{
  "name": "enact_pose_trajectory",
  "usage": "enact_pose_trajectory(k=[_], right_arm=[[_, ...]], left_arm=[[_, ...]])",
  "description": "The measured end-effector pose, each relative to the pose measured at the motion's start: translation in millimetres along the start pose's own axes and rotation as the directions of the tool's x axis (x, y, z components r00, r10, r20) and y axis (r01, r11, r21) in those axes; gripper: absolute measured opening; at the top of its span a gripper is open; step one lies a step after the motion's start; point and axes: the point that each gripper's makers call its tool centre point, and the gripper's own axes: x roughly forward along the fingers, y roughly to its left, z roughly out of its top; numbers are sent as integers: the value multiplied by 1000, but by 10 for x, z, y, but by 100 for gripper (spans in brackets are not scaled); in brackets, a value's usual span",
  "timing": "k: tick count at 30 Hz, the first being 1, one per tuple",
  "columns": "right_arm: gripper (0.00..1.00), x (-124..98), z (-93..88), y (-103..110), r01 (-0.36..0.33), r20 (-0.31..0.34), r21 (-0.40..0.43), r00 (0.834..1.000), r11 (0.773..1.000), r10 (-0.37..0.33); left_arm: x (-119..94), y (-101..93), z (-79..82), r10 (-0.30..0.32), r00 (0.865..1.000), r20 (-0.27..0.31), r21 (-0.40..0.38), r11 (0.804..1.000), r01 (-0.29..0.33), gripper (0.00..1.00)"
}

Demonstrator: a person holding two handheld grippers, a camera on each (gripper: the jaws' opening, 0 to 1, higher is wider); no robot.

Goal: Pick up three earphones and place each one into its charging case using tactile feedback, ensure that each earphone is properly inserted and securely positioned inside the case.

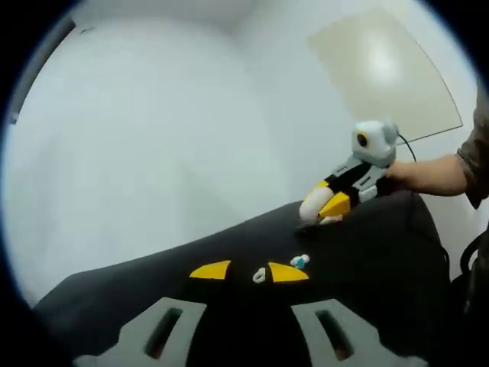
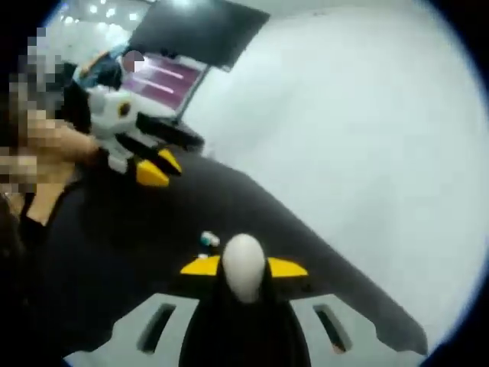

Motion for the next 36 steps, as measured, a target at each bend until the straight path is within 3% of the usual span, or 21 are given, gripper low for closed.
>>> enact_pose_trajectory(k=[5, 10, 14, 16, 18, 20, 26, 29, 31, 36], right_arm=[[22, -51, 267, 123, -44, 72, 12, 997, 999, 43], [23, -64, 478, 361, -89, 74, -117, 992, 989, 98], [23, -62, 568, 514, -105, 74, -160, 990, 982, 118], [23, -54, 571, 566, -115, 65, -186, 990, 976, 129], [23, -33, 525, 580, -111, 26, -241, 992, 964, 121], [23, -12, 513, 589, -110, 18, -251, 993, 962, 118], [23, 3, 509, 637, -128, 10, -243, 991, 961, 135], [23, 38, 502, 667, -139, 9, -221, 989, 965, 145], [23, 80, 495, 788, -184, 25, -156, 981, 971, 190], [23, 162, 405, 1006, -234, -6, -175, 972, 956, 237]], left_arm=[[1, -24, -18, -1, 1000, -13, 12, 1000, 1, 14], [-63, 80, 117, 22, 998, 63, -71, 997, -18, 13], [-158, 212, 255, 73, 988, 136, -121, 991, -56, 8], [-265, 250, 359, 81, 978, 192, -191, 981, -44, 1], [-326, 331, 335, 103, 978, 183, -205, 977, -65, 0], [-339, 309, 341, 75, 978, 194, -234, 972, -28, 0], [-299, 307, 300, 76, 983, 168, -205, 978, -40, 0], [-286, 346, 255, 77, 988, 135, -248, 968, -41, 0], [-308, 367, 275, 88, 985, 152, -254, 966, -47, 0], [-295, 357, 326, 86, 977, 194, -252, 967, -35, 0]])
